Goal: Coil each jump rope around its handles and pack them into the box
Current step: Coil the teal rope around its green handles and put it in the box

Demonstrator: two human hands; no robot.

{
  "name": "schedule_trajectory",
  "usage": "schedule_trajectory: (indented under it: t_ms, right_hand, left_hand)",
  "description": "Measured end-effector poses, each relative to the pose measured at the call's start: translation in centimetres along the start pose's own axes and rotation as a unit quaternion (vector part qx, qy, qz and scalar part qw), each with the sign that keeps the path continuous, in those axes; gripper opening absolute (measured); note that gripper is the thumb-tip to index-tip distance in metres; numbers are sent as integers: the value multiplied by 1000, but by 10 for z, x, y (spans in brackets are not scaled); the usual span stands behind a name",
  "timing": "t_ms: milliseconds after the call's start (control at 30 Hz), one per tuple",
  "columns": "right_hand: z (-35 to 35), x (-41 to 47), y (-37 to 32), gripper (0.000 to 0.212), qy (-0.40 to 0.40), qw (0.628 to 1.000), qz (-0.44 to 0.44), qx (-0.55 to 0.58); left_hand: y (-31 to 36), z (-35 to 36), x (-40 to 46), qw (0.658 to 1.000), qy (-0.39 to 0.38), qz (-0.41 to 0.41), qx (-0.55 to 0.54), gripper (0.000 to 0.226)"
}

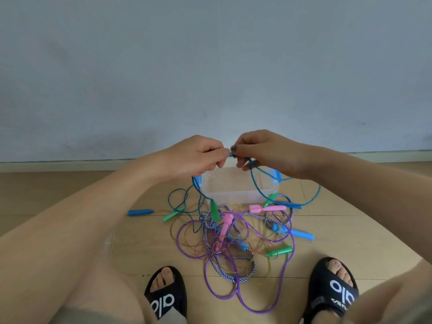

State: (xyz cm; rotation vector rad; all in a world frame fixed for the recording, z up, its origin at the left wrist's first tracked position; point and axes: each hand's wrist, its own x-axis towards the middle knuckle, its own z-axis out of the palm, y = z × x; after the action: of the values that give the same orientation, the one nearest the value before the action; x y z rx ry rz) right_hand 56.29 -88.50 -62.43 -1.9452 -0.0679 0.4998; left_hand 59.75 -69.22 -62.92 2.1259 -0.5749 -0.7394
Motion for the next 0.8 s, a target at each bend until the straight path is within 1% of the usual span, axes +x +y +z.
schedule_trajectory:
  t_ms: [67,133,200,233,267,300,333,367,400,433,467,500,533,567,600,667,700,800]
  right_hand:
    - [-9,-1,0,20,9,1000,1,-11]
    - [-27,-1,2,25,37,999,10,-8]
    - [-54,2,12,31,91,995,44,-10]
    - [-68,4,21,32,134,987,73,-52]
    - [-83,6,31,33,177,970,110,-129]
    - [-95,6,40,33,206,941,156,-217]
    - [-102,6,48,33,216,910,196,-295]
    - [-103,6,54,31,213,887,221,-344]
    - [-100,7,57,26,210,878,223,-369]
    - [-92,9,54,23,215,882,196,-371]
    - [-81,10,47,24,222,897,150,-352]
    - [-67,10,35,26,221,921,94,-307]
    - [-52,9,22,27,203,949,44,-239]
    - [-37,6,10,28,165,973,9,-163]
    - [-22,2,-1,28,119,987,-11,-106]
    - [-4,-5,-10,27,42,997,-28,-65]
    - [-1,-6,-9,26,21,998,-34,-53]
    - [0,-7,-5,26,6,999,-35,-32]
  left_hand:
    - [-1,-2,0,1000,-1,-1,7,34]
    - [-4,-4,0,1000,7,-6,17,34]
    - [-8,-8,0,999,17,-18,21,34]
    - [-10,-10,-1,999,21,-24,21,33]
    - [-12,-12,-2,999,25,-28,20,32]
    - [-12,-13,-3,999,29,-30,18,31]
    - [-11,-13,-3,999,33,-30,15,32]
    - [-11,-13,-4,999,36,-29,15,32]
    - [-10,-12,-4,999,37,-27,16,33]
    - [-8,-11,-4,999,34,-24,17,33]
    - [-7,-9,-4,999,30,-22,16,33]
    - [-5,-9,-4,999,27,-20,12,34]
    - [-3,-8,-3,1000,25,-18,6,34]
    - [-1,-7,-3,1000,24,-14,0,34]
    - [1,-5,-2,1000,25,-9,-6,34]
    - [4,-3,-2,1000,24,-2,-15,34]
    - [4,-2,-2,1000,21,1,-18,34]
    - [4,-1,-4,1000,13,4,-18,32]
